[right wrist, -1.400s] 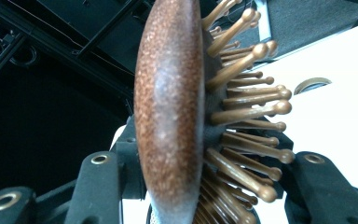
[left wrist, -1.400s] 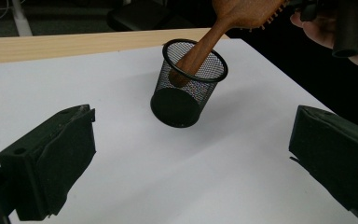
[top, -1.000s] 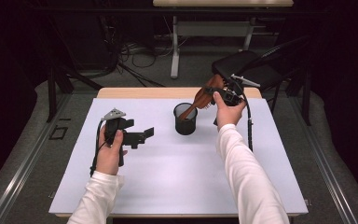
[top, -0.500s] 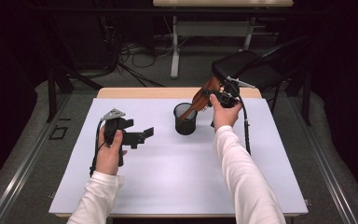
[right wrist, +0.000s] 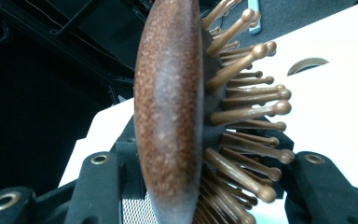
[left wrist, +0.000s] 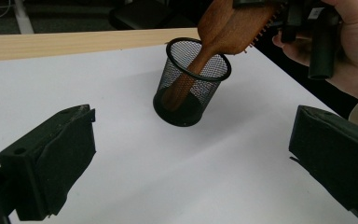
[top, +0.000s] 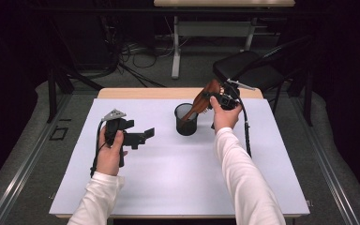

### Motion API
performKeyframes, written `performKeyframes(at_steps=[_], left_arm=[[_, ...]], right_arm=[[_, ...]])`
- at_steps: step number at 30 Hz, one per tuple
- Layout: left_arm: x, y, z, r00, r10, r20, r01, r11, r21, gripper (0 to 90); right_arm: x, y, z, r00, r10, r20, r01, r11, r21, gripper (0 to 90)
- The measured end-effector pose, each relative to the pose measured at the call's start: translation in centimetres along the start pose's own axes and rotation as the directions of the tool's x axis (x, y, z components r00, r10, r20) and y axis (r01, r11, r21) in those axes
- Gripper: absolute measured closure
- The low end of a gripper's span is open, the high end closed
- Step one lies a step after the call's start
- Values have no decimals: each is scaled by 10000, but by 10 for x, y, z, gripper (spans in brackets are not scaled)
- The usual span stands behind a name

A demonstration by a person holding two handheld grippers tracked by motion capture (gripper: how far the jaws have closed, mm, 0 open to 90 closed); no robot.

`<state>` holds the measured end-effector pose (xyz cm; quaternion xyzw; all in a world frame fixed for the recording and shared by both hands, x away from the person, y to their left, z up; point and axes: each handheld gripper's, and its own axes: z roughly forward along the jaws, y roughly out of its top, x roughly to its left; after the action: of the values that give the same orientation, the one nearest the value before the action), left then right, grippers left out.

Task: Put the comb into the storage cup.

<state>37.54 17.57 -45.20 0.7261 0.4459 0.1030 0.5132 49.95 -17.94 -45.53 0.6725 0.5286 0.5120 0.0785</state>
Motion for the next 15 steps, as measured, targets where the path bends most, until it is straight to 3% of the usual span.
performKeyframes(at_steps=[15], left_arm=[[1,0,0,10000,-1,-20,1,10000,18,4]], right_arm=[[2,-2,1,9987,-504,-119,504,9987,50,468]])
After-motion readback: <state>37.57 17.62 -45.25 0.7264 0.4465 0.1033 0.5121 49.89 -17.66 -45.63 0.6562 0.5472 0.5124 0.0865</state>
